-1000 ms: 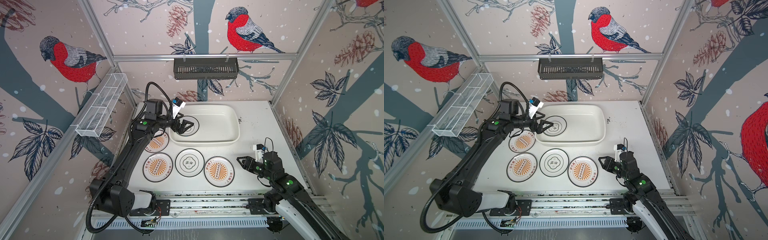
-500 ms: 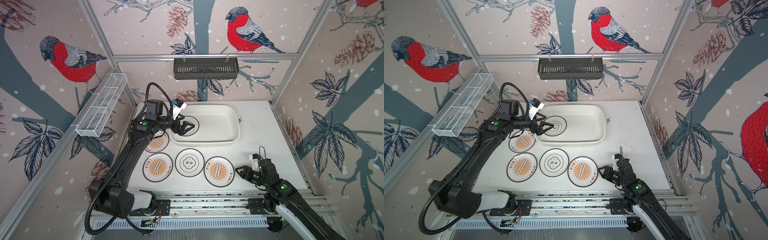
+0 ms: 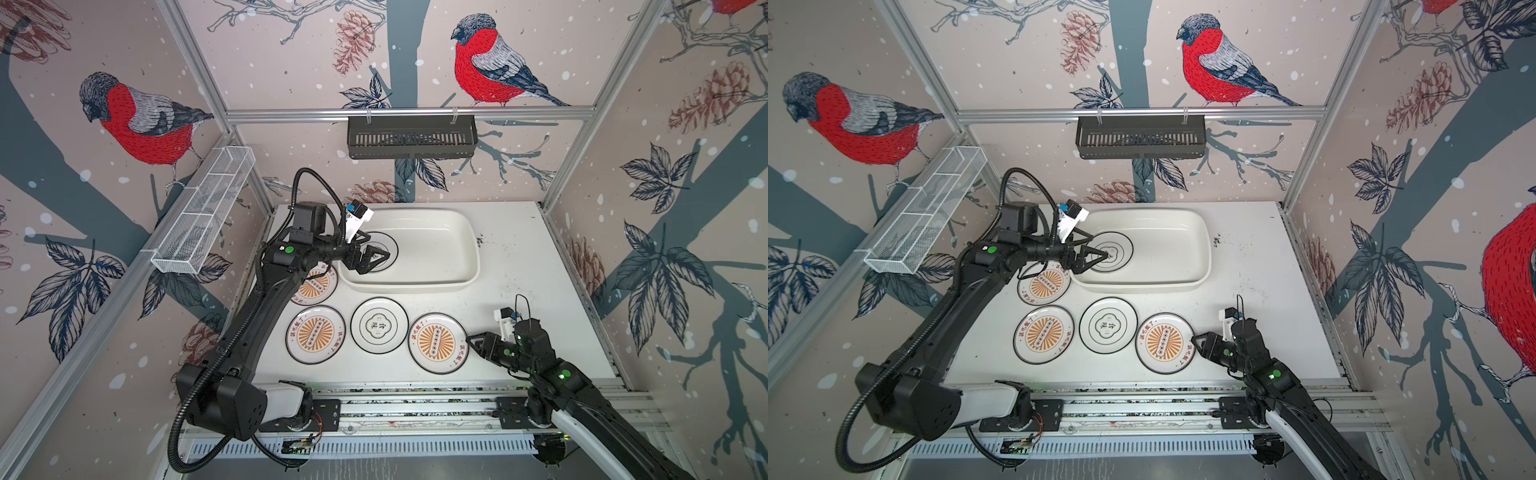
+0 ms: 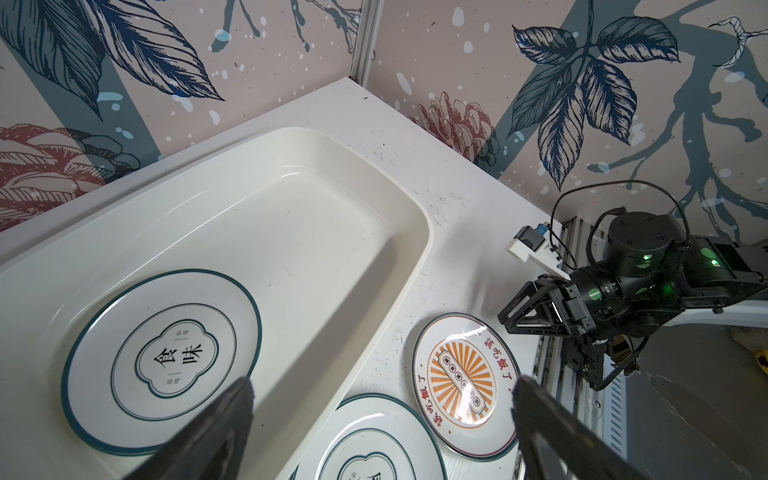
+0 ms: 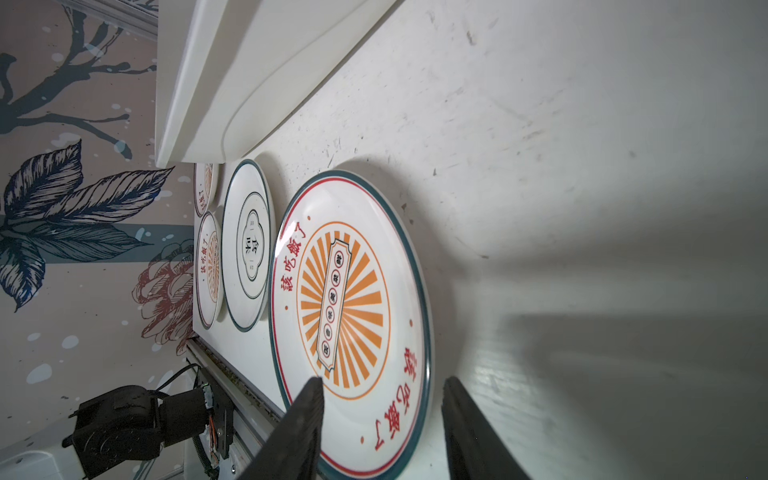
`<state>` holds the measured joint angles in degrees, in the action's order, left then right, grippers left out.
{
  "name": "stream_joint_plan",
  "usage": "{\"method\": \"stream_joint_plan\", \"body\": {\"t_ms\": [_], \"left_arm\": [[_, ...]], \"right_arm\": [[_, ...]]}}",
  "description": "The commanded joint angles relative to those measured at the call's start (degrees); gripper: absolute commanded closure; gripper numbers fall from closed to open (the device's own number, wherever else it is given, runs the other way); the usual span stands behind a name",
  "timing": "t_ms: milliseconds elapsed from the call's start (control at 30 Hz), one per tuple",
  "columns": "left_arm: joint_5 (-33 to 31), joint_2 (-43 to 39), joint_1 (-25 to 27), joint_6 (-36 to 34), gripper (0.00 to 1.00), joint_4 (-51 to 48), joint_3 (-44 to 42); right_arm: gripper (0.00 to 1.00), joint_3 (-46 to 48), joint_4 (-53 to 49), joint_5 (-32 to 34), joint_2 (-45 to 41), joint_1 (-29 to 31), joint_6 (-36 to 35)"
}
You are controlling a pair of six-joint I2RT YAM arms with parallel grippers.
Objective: Place the plates into the plastic bin on the countertop
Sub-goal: 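Move the right gripper to the orange sunburst plate nearest the robot, then lower the right gripper and pinch the sunburst plate's edge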
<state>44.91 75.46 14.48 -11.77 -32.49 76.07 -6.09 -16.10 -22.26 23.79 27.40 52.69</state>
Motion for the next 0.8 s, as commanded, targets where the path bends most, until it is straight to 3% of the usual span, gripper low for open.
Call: {"method": "stream_joint_plan", "body": {"t_ms": [0, 767], "left_arm": [[1.07, -0.13, 0.11, 0.08, 0.04, 0.25, 0.05], [0.71, -0.57, 0.11, -0.14, 0.04, 0.67, -0.35]], "right_arm": [[0.52, 0.60, -3.24, 0.11, 0.81, 0.48, 0.77], [0.58, -2.34, 5.35, 0.00, 15.77, 3.54, -1.38]]}}
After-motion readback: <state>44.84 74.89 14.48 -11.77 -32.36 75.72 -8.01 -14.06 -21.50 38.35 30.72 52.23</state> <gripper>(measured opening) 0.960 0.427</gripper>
